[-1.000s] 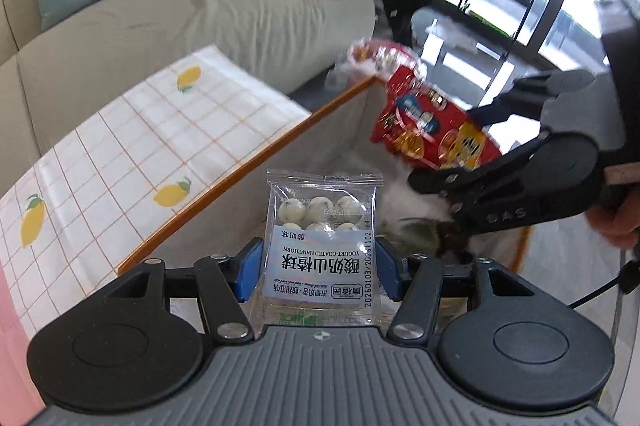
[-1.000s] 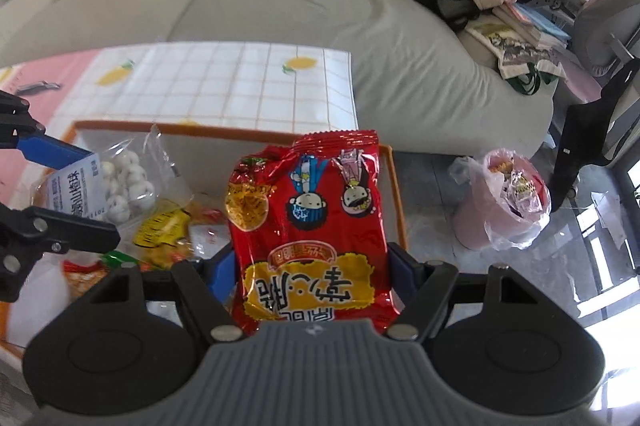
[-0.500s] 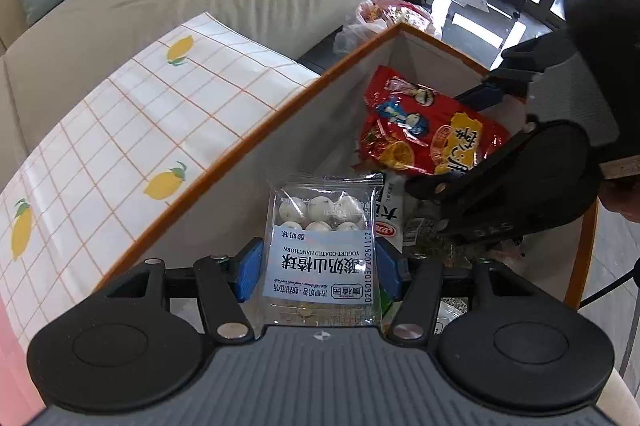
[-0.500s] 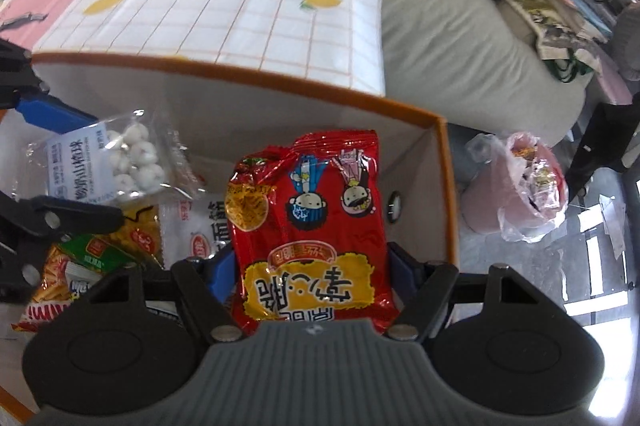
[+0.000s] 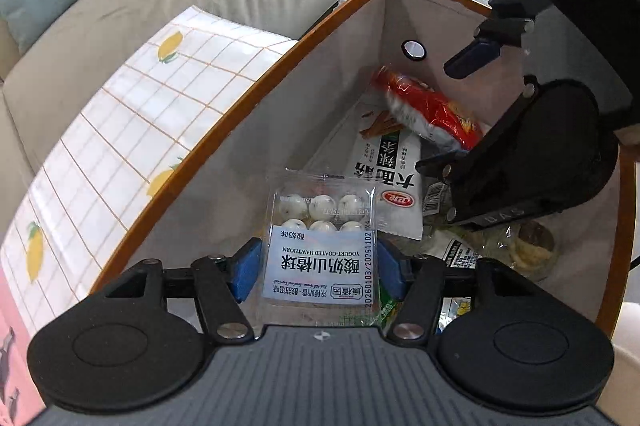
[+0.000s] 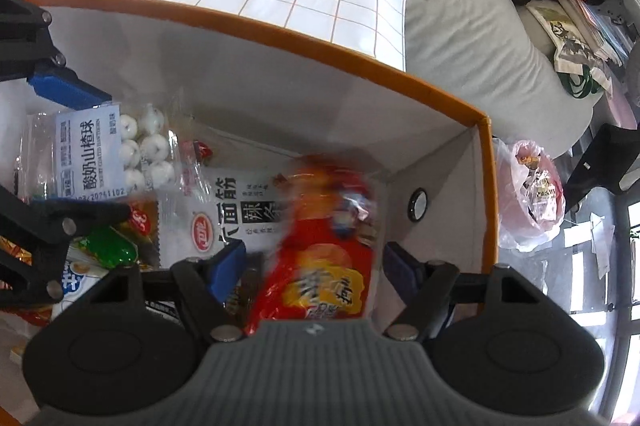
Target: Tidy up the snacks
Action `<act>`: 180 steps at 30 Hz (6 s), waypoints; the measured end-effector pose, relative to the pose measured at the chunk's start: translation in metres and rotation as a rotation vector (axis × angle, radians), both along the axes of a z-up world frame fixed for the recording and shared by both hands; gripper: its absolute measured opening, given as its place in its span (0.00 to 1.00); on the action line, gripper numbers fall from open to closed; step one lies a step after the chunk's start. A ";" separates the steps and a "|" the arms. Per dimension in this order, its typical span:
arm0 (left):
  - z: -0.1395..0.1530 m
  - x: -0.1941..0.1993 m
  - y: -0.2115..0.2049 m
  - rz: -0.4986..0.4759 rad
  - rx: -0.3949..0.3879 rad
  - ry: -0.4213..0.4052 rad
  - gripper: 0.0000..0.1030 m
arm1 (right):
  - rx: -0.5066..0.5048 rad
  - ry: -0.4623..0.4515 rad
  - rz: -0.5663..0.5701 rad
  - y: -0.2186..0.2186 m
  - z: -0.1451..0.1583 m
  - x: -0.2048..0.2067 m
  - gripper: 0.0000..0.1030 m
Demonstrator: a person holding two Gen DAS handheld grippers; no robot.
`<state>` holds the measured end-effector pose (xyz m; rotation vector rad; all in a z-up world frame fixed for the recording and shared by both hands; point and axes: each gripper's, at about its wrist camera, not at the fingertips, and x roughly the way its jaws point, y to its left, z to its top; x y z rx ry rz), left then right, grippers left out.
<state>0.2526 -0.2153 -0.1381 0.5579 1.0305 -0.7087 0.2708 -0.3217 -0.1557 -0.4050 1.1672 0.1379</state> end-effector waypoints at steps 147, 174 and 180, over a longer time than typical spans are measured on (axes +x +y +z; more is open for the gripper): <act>0.127 -0.250 0.241 0.812 -0.229 -0.272 0.87 | 0.314 -0.503 -0.228 0.178 0.116 -0.304 0.97; 0.129 -0.252 0.240 0.813 -0.236 -0.267 0.87 | 0.314 -0.494 -0.210 0.178 0.117 -0.305 0.97; 0.129 -0.254 0.240 0.815 -0.237 -0.260 0.87 | 0.318 -0.488 -0.208 0.178 0.115 -0.304 0.97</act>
